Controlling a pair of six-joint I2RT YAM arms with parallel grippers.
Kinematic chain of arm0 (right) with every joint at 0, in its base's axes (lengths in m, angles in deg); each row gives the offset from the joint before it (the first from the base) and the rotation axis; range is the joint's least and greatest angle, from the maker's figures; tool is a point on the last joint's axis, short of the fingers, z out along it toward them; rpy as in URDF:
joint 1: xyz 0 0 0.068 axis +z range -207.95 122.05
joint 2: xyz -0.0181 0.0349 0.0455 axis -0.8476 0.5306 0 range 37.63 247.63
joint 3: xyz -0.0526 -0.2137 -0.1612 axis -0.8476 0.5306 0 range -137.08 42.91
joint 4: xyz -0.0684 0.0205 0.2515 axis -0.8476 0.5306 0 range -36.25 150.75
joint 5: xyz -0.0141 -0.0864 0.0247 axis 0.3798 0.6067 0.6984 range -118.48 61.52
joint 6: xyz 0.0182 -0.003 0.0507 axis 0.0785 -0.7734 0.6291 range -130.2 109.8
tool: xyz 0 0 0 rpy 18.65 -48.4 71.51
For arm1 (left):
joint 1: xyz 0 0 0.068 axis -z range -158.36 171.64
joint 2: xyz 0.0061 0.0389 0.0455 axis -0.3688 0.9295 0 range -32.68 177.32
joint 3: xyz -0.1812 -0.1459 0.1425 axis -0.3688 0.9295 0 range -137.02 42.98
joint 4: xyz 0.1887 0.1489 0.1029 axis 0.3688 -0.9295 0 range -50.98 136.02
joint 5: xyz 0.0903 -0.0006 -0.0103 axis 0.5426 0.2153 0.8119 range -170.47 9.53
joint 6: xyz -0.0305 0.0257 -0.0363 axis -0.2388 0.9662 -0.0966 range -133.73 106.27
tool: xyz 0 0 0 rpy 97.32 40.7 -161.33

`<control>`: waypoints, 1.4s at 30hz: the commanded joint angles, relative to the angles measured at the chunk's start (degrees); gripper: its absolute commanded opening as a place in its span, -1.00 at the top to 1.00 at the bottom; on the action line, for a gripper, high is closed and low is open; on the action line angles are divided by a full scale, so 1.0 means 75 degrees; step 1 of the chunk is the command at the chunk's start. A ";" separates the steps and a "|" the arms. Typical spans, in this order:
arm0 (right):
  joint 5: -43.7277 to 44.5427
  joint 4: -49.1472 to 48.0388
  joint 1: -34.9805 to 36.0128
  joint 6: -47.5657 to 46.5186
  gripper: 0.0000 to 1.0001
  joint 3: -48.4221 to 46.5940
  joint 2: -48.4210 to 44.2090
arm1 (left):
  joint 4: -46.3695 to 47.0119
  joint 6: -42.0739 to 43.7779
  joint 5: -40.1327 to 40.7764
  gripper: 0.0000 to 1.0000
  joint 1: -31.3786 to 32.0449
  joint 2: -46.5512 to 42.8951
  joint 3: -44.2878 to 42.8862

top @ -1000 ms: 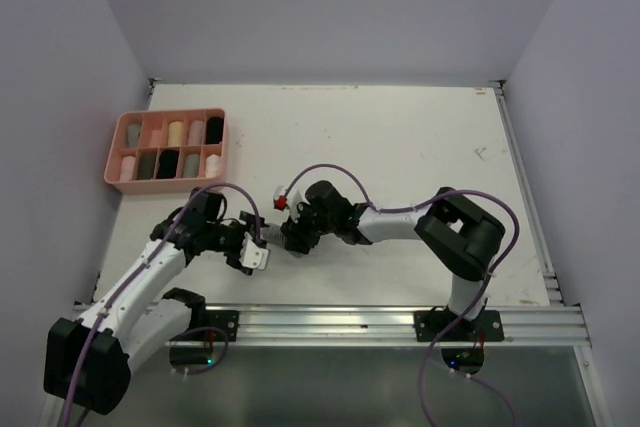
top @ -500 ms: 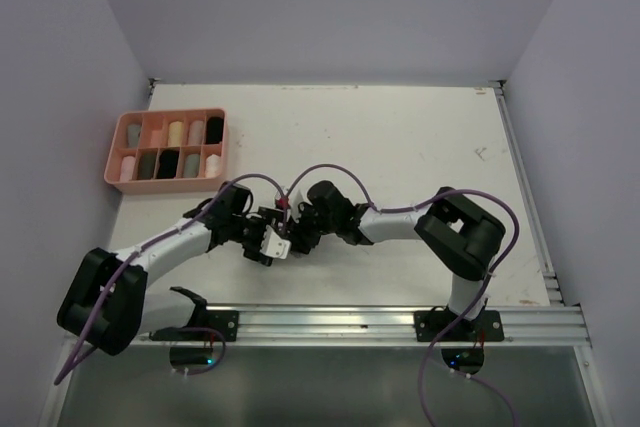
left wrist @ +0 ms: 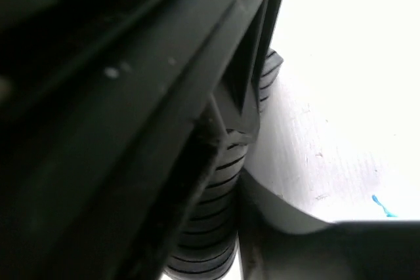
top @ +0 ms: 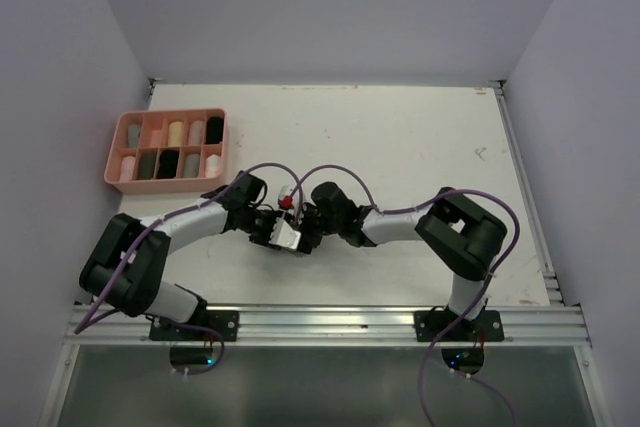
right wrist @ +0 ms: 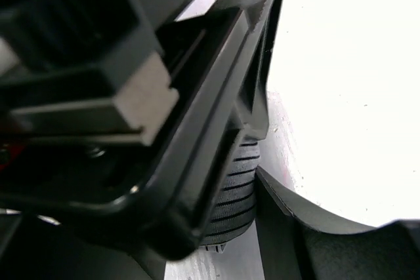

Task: Roll the underwear
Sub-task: Roll the underwear, then place the rolled underwear into the container

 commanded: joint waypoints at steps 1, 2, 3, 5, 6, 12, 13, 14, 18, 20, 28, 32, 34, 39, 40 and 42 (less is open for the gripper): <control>0.0121 0.1290 -0.0066 -0.0037 0.27 0.0502 0.0305 | -0.0653 0.0319 0.0606 0.12 0.0082 0.0451 -0.0218; 0.0133 0.1254 -0.0089 0.0045 0.25 0.0525 0.0270 | -0.0922 0.0354 0.0676 0.19 0.0093 0.0499 -0.0288; 0.0156 0.1219 -0.0171 0.0092 0.23 0.0537 0.0200 | -0.1029 0.0366 0.0711 0.31 0.0105 0.0522 -0.0288; 0.0168 0.1125 -0.0277 0.0255 0.12 0.0596 0.0013 | -0.1263 0.0389 0.0782 0.44 0.0105 0.0546 -0.0265; 0.0215 0.1090 -0.0358 0.0314 0.07 0.0619 -0.0058 | -0.1322 0.0378 0.0840 0.58 0.0093 0.0535 -0.0242; 0.0695 0.1406 -0.0827 0.0900 -0.12 0.0432 -0.0701 | -0.1604 0.0015 0.1250 1.00 0.0105 0.0581 -0.0113; 0.0742 0.1464 -0.0932 0.1145 -0.14 0.0408 -0.0808 | -0.1627 -0.0125 0.1297 1.00 0.0093 0.0593 -0.0089; 0.0824 0.1477 -0.1189 0.1275 -0.17 0.0397 -0.0925 | -0.1697 -0.0185 0.1321 1.00 0.0093 0.0570 -0.0066; 0.1024 0.1687 -0.1893 0.1803 -0.44 0.0315 -0.1628 | -0.1768 -0.0933 0.1275 1.00 0.0082 0.0499 -0.0171; 0.1163 0.2085 -0.2197 0.1932 -0.53 0.0116 -0.1956 | -0.1803 -0.1624 0.1158 1.00 0.0035 0.0499 -0.0427; 0.1410 0.3034 -0.2925 0.2038 -0.64 -0.0341 -0.2578 | -0.1572 -0.5400 0.1072 1.00 -0.0293 0.0289 -0.1694; 0.1434 0.3246 -0.3066 0.1979 -0.64 -0.0389 -0.2800 | -0.1159 -0.7881 0.2477 1.00 -0.0480 0.0066 -0.2524; 0.1457 0.3351 -0.3078 0.1932 -0.64 -0.0423 -0.2848 | -0.1066 -0.8699 0.2516 1.00 -0.0818 -0.0098 -0.2841; 0.1504 0.3551 -0.3090 0.1862 -0.64 -0.0494 -0.2883 | -0.1170 -0.9466 0.3146 1.00 -0.1968 0.0100 -0.4422; 0.1516 0.3586 -0.3090 0.1862 -0.64 -0.0517 -0.2906 | -0.1147 -0.9455 0.3416 1.00 -0.2236 0.0170 -0.4935; 0.1609 0.3691 -0.3090 0.1862 -0.64 -0.0553 -0.2930 | -0.1089 -0.9396 0.4528 1.00 -0.2670 0.0416 -0.5419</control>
